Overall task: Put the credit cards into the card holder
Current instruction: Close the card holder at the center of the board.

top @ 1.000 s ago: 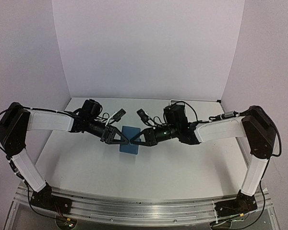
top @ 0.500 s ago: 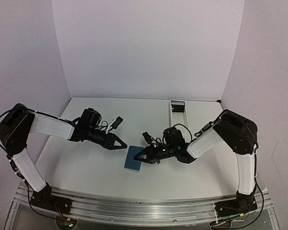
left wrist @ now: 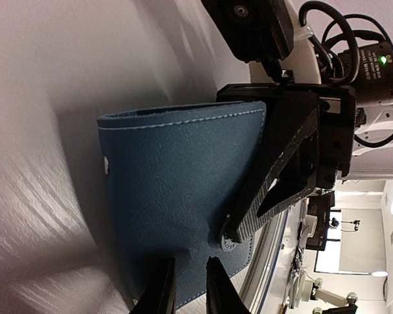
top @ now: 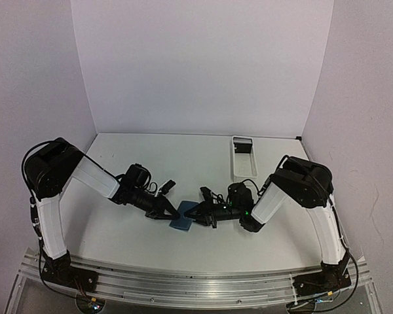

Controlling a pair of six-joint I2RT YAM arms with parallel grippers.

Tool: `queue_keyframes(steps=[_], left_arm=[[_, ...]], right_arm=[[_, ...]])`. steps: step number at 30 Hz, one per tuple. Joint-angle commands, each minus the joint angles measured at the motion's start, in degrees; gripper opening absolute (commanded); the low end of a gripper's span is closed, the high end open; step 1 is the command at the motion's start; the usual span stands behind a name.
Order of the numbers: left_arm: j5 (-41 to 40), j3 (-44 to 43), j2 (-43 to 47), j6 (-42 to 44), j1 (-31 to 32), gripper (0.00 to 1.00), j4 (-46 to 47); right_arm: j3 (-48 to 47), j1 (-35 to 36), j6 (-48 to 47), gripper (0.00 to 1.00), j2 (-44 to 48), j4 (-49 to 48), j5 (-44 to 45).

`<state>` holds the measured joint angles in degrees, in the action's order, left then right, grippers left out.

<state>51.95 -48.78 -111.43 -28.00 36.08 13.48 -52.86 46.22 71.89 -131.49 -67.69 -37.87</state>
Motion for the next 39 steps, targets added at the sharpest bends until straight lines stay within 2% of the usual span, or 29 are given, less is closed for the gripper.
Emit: queue_keyframes(steps=[1,6,9,12,17,20,22,24,28,33,39], left_arm=[[0.12,-3.24,-4.81,-3.89,1.24,0.17,5.87],[3.79,-3.16,-6.12,-5.51,1.84,0.16,10.28],[7.52,-3.46,-6.30,-7.48,1.98,0.18,15.40],[9.32,-4.66,-6.76,-8.71,1.96,0.20,16.59],[9.76,-9.13,-5.84,-11.73,-0.73,0.18,9.81],[10.18,-10.93,-3.49,-7.22,-1.26,0.20,4.82],[9.77,-10.90,-1.12,-4.95,-0.84,0.21,5.34],[9.53,-10.03,-0.48,-6.02,-0.35,0.23,5.93],[6.05,-8.75,-2.67,-9.52,-1.18,0.18,0.31],[6.08,-4.65,-2.65,-13.18,-2.66,0.22,4.73],[9.01,-4.75,-5.59,-14.90,-1.81,0.22,6.86]], right_arm=[[-1.08,0.80,5.34,0.00,-3.85,-8.51,0.74],[-1.53,0.83,6.80,0.00,-5.71,-10.68,1.32],[-2.06,0.81,6.93,0.00,-6.46,-11.20,1.60],[-1.62,0.85,6.36,0.00,-6.36,-11.16,2.44],[0.06,0.80,5.81,0.00,-5.54,-10.96,4.01],[0.62,0.85,5.62,0.00,-5.43,-10.70,4.63],[0.49,0.81,5.47,0.00,-5.59,-10.43,4.77],[0.48,0.82,5.37,0.00,-5.75,-10.44,5.10],[0.77,0.85,5.53,0.00,-5.47,-10.49,5.41],[0.83,0.85,6.72,0.00,-5.69,-10.52,6.31],[-1.16,0.80,6.89,0.00,-6.63,-10.50,7.14]])
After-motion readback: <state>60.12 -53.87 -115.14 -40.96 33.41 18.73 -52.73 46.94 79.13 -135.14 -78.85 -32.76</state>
